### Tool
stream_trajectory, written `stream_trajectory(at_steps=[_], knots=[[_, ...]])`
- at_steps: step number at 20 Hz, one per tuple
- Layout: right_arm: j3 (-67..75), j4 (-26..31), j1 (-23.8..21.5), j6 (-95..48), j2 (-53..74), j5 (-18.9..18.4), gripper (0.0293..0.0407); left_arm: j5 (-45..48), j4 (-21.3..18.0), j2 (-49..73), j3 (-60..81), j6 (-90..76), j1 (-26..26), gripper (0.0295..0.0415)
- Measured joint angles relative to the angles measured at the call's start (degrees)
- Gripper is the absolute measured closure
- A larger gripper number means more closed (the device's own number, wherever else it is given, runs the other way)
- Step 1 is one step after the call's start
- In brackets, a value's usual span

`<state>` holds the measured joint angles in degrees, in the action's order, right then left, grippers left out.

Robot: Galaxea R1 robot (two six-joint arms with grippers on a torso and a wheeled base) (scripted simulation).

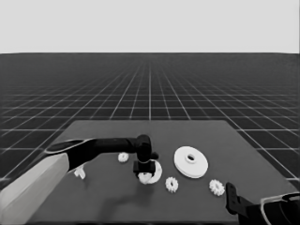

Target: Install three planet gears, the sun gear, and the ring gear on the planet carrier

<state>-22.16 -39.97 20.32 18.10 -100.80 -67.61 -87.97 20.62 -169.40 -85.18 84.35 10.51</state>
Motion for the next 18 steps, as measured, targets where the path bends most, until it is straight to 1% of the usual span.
stream_trajectory(at_steps=[1,2,8,9,10,11,14,18], knots=[[0.0,0.0,0.0,0.0,0.0,0.0,0.0315,0.0,0.01,0.0,0.0,0.0,0.0,0.033],[0.0,0.0,0.0,0.0,0.0,0.0,0.0315,0.01,0.01,0.0,-0.01,0.0,0.01,0.0327],[0.0,0.0,0.0,0.0,0.0,0.0,0.0315,0.01,0.02,-0.01,-0.01,0.0,0.01,0.0326],[0.0,0.0,0.0,0.0,0.0,0.0,0.0315,-1.21,-3.62,0.69,3.02,2.1,-3.39,0.0326],[0.0,0.0,0.0,0.0,0.0,0.0,0.0315,-1.62,-6.03,0.91,4.42,3.13,-6.08,0.0326],[0.0,0.0,0.0,0.0,0.0,0.0,0.0315,-1.74,-7.51,0.99,5.02,3.61,-7.66,0.0326],[0.0,0.0,0.0,0.0,0.0,0.0,0.0315,-1.78,-9.25,1.04,5.49,4.01,-9.39,0.0326],[0.0,0.0,0.0,0.0,0.0,0.0,0.0315,-1.78,-9.65,1.05,5.56,4.06,-9.74,0.0326]])
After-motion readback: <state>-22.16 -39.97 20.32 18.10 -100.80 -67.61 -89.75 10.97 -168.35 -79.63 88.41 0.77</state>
